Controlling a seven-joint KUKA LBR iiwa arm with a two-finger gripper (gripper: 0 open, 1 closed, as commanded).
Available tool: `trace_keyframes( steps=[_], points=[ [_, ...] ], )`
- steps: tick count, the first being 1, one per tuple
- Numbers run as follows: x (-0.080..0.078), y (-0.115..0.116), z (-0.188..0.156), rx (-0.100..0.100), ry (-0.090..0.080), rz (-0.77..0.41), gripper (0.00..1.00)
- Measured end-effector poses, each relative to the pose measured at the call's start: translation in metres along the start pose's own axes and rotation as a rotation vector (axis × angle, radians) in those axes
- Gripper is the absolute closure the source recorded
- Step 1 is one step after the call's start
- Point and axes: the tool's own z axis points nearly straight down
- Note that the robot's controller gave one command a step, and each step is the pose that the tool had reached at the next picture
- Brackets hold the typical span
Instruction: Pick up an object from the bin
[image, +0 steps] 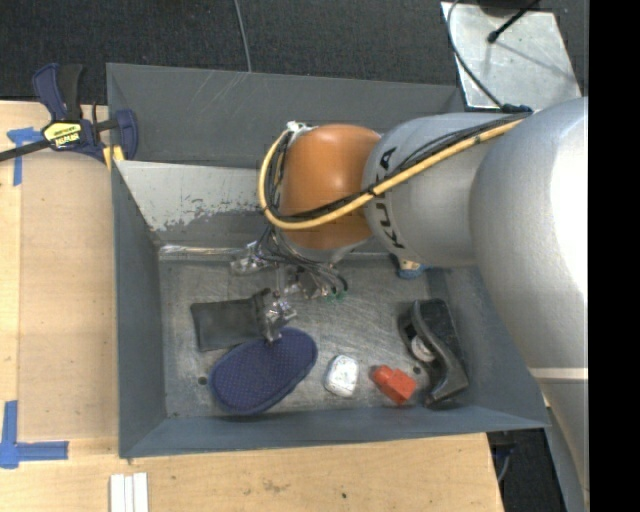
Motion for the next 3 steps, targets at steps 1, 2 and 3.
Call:
trace_keyframes(
  steps=[1, 2, 3],
  points=[
    [0.002, -0.001, 0.002, 0.001, 0.006, 0.0, 1.0],
    [0.03, 0.031, -0.161, -0.002, 0.01, -0.499, 1.0],
    [0.036, 0.04, -0.218, -0.004, 0.01, -0.708, 1.0]
  ],
)
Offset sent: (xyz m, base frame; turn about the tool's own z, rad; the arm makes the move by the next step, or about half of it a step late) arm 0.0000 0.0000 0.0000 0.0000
